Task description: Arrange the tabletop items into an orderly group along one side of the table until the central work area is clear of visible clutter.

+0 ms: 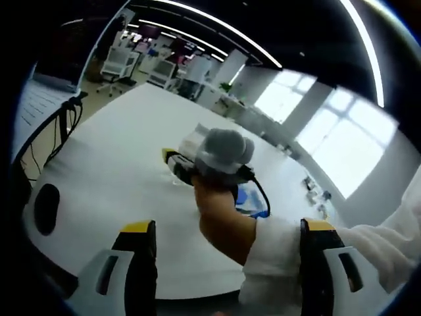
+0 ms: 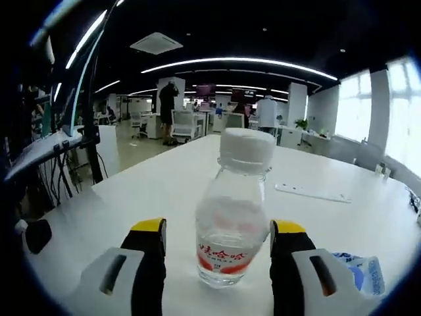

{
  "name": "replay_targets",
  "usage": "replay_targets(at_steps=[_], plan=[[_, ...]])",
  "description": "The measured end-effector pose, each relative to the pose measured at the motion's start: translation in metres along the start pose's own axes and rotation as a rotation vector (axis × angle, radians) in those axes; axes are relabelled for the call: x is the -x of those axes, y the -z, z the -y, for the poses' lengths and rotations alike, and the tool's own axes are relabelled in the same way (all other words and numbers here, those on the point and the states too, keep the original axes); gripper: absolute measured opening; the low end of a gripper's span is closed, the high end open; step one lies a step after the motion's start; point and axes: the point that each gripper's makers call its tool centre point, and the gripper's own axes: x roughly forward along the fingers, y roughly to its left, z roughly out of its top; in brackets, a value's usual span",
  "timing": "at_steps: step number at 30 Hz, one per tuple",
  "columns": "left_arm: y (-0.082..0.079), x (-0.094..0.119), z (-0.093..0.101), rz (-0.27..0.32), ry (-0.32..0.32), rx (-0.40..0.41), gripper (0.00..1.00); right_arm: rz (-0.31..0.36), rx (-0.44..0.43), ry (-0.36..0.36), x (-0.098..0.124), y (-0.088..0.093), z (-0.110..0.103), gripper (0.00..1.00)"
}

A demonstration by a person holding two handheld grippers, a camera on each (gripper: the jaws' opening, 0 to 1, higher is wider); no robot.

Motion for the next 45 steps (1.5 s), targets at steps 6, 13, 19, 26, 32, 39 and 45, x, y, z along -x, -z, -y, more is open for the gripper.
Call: replay_targets(at_steps=[6,13,19,26,32,39,45], plan=[[-0.006,0.001,0.007,0.032,0.02,0.002,0.87,0.021,0.049,-0.088,0.014,-0.009,0.004,0.61],[-0.007,0.003,0.015,0.058,0.047,0.002,0.87,0.036,0.075,-0.142,0.033,-0.022,0.025,0.61],[-0.012,0.005,0.016,0.084,0.062,0.012,0.87,0.087,0.158,-0.28,0.048,-0.039,0.028,0.58],[-0.017,0.007,0.018,0.112,0.087,0.048,0.87,0.09,0.188,-0.349,0.068,-0.044,0.047,0.53],[-0.014,0.004,0.022,0.084,0.1,0.019,0.87,0.086,0.21,-0.349,0.075,-0.042,0.062,0.55],[-0.014,0.004,0.021,0.084,0.105,0.022,0.87,0.024,0.219,-0.346,0.079,-0.028,0.071,0.55],[-0.012,0.004,0.023,0.08,0.106,0.025,0.86,-0.055,0.2,-0.376,0.08,-0.016,0.073,0.55]])
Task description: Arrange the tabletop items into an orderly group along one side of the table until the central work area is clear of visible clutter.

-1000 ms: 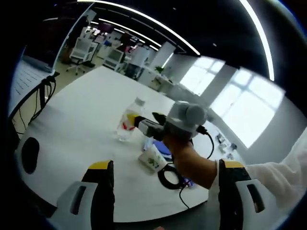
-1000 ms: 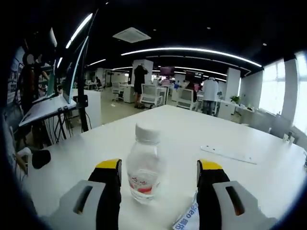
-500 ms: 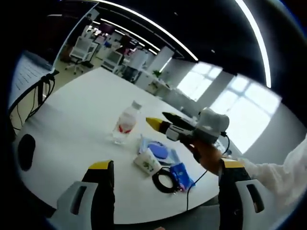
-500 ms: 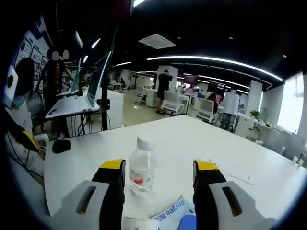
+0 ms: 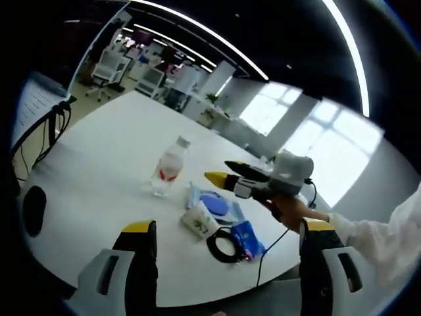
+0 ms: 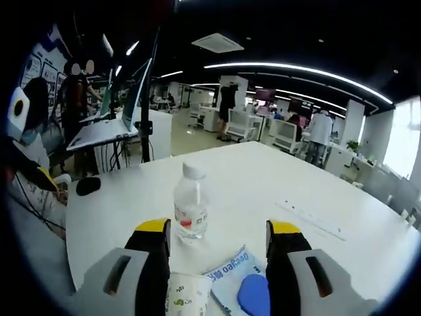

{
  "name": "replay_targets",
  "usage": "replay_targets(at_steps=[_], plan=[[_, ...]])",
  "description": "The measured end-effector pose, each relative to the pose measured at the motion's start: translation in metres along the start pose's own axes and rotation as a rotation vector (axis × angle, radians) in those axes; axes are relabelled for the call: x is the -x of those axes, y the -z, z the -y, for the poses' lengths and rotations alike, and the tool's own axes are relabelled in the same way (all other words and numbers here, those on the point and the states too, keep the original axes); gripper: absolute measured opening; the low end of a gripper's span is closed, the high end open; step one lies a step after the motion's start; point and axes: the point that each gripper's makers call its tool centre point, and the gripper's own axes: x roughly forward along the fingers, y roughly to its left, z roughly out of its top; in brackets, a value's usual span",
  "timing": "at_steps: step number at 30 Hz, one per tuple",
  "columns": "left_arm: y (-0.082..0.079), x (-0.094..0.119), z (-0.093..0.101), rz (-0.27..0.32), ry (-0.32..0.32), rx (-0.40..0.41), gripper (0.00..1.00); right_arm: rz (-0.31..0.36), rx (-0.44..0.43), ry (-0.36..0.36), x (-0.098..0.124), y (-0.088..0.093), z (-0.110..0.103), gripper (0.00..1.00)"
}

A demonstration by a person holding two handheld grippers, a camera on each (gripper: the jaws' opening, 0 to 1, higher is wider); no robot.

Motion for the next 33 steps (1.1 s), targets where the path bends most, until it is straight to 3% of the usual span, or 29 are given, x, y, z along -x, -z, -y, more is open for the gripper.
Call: replay_targets(at_steps=[5,11,16,28,33], plan=[[0.0,0.0,0.0,0.0,-0.001,0.004,0.86,-0.036,0.003,-0.04,0.006,0.007,-0.005,0.55],[-0.001,0.0,-0.001,0.003,0.001,0.014,0.86,-0.124,0.037,-0.102,0.01,0.026,-0.016,0.55],[0.001,0.0,-0.001,-0.003,-0.002,0.015,0.86,-0.179,0.014,-0.088,0.012,0.04,-0.012,0.52],[0.0,-0.001,-0.004,-0.003,-0.011,0.02,0.86,-0.209,-0.003,-0.101,0.013,0.051,-0.014,0.5],[0.001,-0.001,-0.004,-0.004,-0.016,0.025,0.86,-0.244,-0.017,-0.139,0.01,0.062,-0.02,0.49]])
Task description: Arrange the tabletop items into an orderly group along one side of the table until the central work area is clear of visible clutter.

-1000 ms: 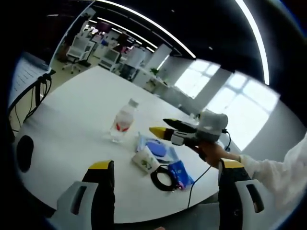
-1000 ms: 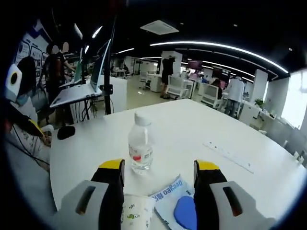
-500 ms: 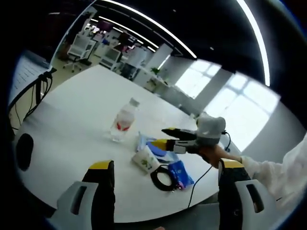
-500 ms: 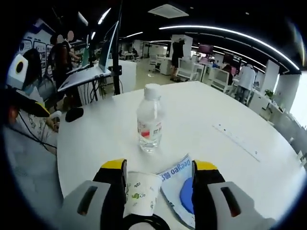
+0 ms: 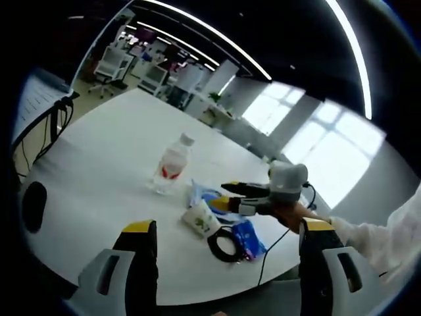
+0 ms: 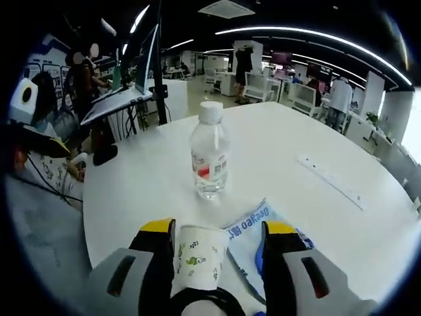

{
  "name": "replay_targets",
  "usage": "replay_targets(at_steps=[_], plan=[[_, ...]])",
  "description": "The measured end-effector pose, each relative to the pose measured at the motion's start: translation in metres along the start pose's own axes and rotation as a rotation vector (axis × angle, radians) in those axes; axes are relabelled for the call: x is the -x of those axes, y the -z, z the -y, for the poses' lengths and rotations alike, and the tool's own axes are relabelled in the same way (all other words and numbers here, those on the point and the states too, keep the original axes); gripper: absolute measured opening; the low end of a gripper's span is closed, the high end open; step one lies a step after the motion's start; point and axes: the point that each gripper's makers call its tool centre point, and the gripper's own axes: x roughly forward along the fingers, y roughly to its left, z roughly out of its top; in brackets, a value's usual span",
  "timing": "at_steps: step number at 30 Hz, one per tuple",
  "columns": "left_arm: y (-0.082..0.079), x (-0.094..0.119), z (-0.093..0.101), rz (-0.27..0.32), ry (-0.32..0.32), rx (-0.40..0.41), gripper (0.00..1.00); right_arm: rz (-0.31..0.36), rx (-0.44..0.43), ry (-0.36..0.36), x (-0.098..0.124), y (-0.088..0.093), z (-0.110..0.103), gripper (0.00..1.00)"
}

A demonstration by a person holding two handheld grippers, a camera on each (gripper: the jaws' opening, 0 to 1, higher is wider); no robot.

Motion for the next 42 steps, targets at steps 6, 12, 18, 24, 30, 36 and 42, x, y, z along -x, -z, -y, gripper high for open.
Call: replay_targets(at_steps=[6,12,18,24,30,36,42], plan=[[0.001,0.0,-0.002,-0.005,-0.005,0.007,0.86,-0.039,-0.009,-0.035,-0.001,0.009,-0.006,0.47],[0.002,0.0,-0.002,-0.006,-0.004,0.013,0.86,-0.086,-0.002,-0.054,-0.005,0.02,-0.006,0.46],[0.003,-0.001,-0.001,-0.011,0.002,0.023,0.86,-0.152,0.002,-0.069,-0.011,0.032,-0.006,0.46],[0.002,0.0,-0.003,-0.008,0.001,0.031,0.85,-0.17,0.007,-0.085,-0.015,0.031,-0.007,0.43],[0.003,0.0,-0.005,-0.009,-0.001,0.034,0.85,-0.218,0.021,-0.12,-0.022,0.03,-0.01,0.43],[0.004,0.0,-0.003,-0.014,0.001,0.034,0.84,-0.253,0.035,-0.145,-0.03,0.032,-0.011,0.43],[0.001,0.0,-0.006,-0.006,0.004,0.042,0.83,-0.291,0.017,-0.162,-0.031,0.038,-0.014,0.42]])
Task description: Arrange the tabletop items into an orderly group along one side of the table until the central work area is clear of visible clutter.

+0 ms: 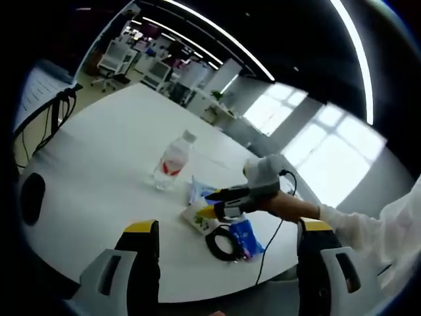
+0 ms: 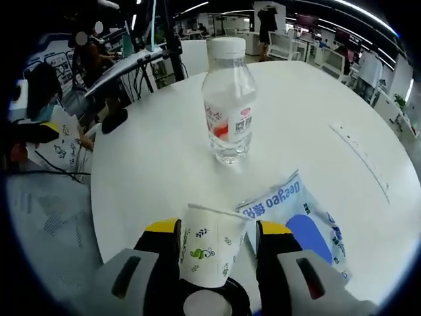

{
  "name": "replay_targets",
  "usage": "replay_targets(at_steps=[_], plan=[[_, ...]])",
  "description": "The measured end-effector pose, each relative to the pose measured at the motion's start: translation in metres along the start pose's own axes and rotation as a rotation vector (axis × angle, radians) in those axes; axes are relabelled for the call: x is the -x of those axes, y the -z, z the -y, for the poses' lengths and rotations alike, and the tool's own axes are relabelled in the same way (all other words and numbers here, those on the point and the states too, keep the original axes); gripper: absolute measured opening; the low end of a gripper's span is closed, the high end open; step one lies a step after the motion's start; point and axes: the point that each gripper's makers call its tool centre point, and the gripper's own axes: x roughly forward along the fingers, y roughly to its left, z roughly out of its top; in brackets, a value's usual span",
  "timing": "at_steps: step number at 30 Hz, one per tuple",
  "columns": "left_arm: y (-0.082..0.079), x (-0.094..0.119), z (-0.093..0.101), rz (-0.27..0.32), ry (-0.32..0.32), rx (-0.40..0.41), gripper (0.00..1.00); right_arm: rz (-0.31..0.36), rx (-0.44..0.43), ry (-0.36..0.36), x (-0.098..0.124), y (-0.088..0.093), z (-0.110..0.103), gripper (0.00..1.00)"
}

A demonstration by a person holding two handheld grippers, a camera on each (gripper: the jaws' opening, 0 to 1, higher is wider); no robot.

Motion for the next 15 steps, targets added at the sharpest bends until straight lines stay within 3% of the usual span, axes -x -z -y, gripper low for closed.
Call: replay_targets(at_steps=[7,15], plan=[[-0.0021,0.0009,-0.0009,0.008,-0.001,0.008,0.82,-0.041,-0.009,-0.017,-0.0025,0.0056,-0.0017,0.38],[-0.0037,0.0011,-0.0035,0.013,-0.004,0.017,0.82,-0.034,-0.02,-0.013,-0.0046,0.0024,-0.0027,0.36]])
